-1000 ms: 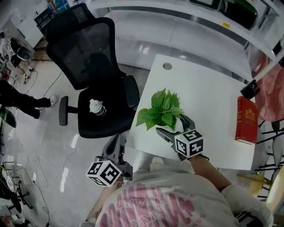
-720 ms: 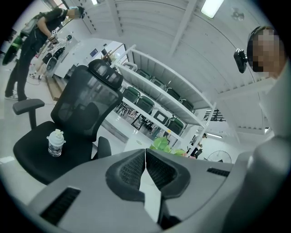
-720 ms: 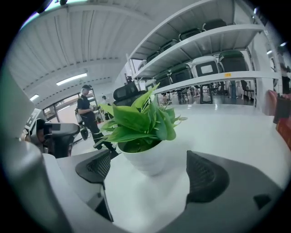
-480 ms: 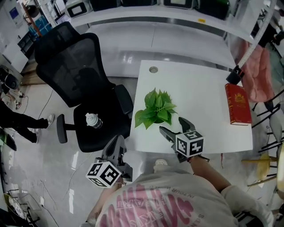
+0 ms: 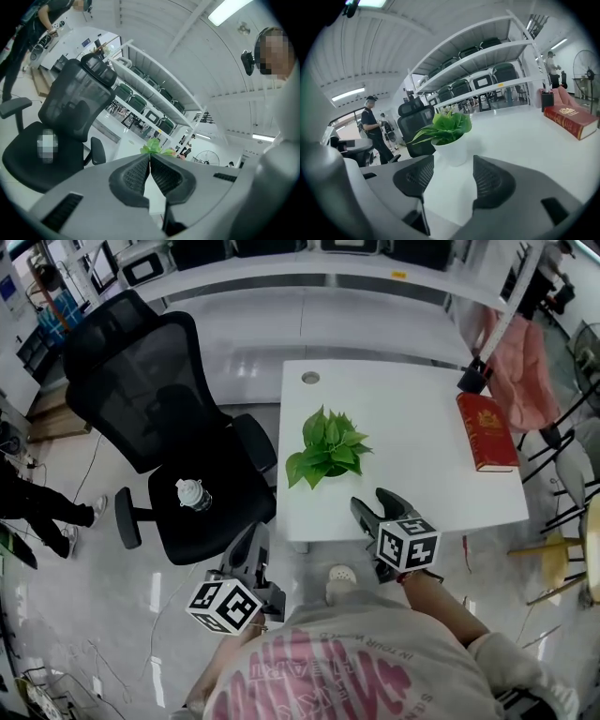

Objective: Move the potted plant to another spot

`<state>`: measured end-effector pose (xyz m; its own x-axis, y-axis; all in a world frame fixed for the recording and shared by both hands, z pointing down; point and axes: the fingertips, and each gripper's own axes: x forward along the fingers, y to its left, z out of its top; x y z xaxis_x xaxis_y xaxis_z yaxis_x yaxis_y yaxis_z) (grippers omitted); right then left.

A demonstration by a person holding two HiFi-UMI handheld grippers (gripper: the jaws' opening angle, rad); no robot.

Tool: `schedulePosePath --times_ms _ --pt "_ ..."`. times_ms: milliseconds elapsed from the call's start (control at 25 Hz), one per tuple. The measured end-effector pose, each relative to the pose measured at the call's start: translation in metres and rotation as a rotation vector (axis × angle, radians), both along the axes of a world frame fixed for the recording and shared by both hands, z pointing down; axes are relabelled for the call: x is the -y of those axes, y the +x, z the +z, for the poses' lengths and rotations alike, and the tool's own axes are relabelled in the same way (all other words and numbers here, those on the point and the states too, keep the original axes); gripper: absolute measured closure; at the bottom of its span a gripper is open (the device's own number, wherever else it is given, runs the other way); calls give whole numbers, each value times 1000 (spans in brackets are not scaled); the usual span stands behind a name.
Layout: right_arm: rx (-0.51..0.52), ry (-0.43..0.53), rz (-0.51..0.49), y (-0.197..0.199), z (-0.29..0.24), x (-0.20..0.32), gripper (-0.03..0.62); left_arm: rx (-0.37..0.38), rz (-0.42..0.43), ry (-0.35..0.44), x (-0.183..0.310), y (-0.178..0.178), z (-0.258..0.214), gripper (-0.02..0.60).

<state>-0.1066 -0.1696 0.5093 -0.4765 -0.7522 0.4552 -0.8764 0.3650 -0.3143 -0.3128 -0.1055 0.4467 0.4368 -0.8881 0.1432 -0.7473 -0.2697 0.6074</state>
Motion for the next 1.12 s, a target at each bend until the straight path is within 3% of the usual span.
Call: schedulePosePath --times_ms 120,640,1120 --pt "-4 16 26 1 -4 -20 402 -3 29 3 -12 2 0 557" --pt "56 33 144 10 -19 -92 576 2 123 18 -68 10 -9 557" --pt "32 41 139 2 -21 -141 582 5 137 19 -114 6 -8 557"
